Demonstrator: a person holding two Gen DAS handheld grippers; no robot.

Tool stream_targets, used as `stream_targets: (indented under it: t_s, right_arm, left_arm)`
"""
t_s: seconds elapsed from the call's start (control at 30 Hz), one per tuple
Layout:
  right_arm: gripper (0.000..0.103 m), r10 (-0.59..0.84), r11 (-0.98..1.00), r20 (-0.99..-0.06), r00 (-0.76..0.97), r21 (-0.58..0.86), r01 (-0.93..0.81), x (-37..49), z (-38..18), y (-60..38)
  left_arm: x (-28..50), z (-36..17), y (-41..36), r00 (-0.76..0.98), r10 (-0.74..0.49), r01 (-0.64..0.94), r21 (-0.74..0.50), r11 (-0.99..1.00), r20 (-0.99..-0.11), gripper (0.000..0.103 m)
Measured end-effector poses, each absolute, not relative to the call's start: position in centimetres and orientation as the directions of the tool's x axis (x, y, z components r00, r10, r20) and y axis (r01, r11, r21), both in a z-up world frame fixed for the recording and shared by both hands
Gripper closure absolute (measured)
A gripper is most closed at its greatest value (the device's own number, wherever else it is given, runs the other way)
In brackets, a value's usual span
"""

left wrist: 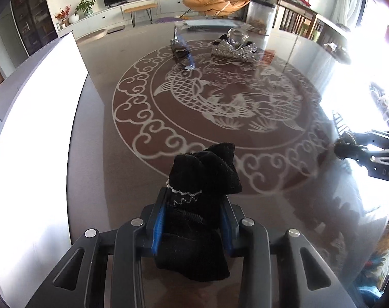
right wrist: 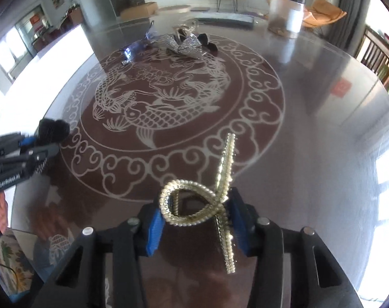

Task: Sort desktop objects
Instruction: 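Lift the gold clip with the right gripper while the left gripper holds the bag, then carry the bag with the left gripper while the right gripper carries the clip toward the box, then open both grippers to drop the bag and gold clip into the box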

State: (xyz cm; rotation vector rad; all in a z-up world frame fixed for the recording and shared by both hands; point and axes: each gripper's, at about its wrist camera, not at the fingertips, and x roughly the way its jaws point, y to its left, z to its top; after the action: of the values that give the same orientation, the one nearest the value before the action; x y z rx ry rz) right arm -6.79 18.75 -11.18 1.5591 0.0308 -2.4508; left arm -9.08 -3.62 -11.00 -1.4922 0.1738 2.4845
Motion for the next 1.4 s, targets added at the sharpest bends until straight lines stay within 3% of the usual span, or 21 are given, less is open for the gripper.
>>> stream_targets:
  t_s: [0.23,0.43,0.57,0.77,0.9,1.03,1.13,1.17,1.2,1.27,1.3,1.4]
  right_arm:
    - [0.056,-0.223,-0.960,-0.883,-0.413,0.125,0.251,-4.4,-8.0,18.4]
    - [0.056,-0.291,-0.923,-0.835,-0.467,0.115,0.368,-5.2,-1.0,13.3]
    - [0.056,-0.396,-0.849,-0.779,-0.487,0.109,0.516,-5.9,4.8,5.3]
    - [0.056,-0.595,-0.654,-0.703,-0.390,0.141,0.743,-4.0,9.4,-10.1]
    - [0.056,-0.657,-0.507,-0.706,-0.264,0.155,0.848,-1.0,8.0,-18.5]
    - [0.056,-0.601,-0.421,-0.786,-0.144,0.158,0.893,1.4,2.6,-24.6]
    - [0.056,-0.528,-0.416,-0.842,-0.110,0.143,0.898,2.2,-1.4,-26.7]
    - [0.056,-0.505,-0.426,-0.857,-0.100,0.146,0.893,2.1,-2.6,-27.1]
    - [0.053,-0.489,-0.438,-0.867,-0.096,0.149,0.886,2.2,-3.5,-27.0]
    - [0.015,-0.489,-0.437,-0.871,-0.048,0.197,0.878,2.0,-4.2,-26.6]
    - [0.001,-0.516,-0.430,-0.856,-0.036,0.222,0.875,1.4,-4.1,-25.7]
    - [0.000,-0.556,-0.451,-0.827,-0.086,0.214,0.866,1.2,-2.6,-23.1]
  left_arm:
    - [-4.9,-8.1,-3.9,-0.501,0.213,-0.261,-0.088,-0.961,-0.839,0.067]
    - [-3.0,-1.2,-7.3,-0.588,0.279,-0.256,-0.153,-0.955,-0.759,0.067]
    - [-2.1,3.0,-13.4,-0.640,0.232,-0.205,-0.128,-0.970,-0.733,0.067]
    - [-2.0,4.2,-25.6,-0.639,0.011,0.005,-0.018,-1.000,-0.769,0.067]
    - [-2.1,2.2,-33.3,-0.579,-0.098,0.151,0.012,-0.988,-0.810,0.067]
    - [-2.0,-1.3,-36.6,-0.497,-0.121,0.223,0.008,-0.975,-0.859,0.067]
    - [-2.2,-4.0,-36.9,-0.418,-0.135,0.237,0.035,-0.971,-0.898,0.062]
    - [-2.3,-4.9,-36.8,-0.392,-0.137,0.237,0.044,-0.970,-0.910,0.055]
    - [-2.5,-5.7,-36.6,-0.368,-0.142,0.239,0.054,-0.969,-0.919,0.042]
    - [-2.5,-6.0,-36.2,-0.359,-0.167,0.245,0.080,-0.966,-0.918,0.023]
    - [-2.5,-6.0,-36.1,-0.367,-0.182,0.247,0.093,-0.965,-0.912,0.021]
    - [-2.5,-5.1,-35.6,-0.394,-0.220,0.255,0.124,-0.959,-0.892,0.021]
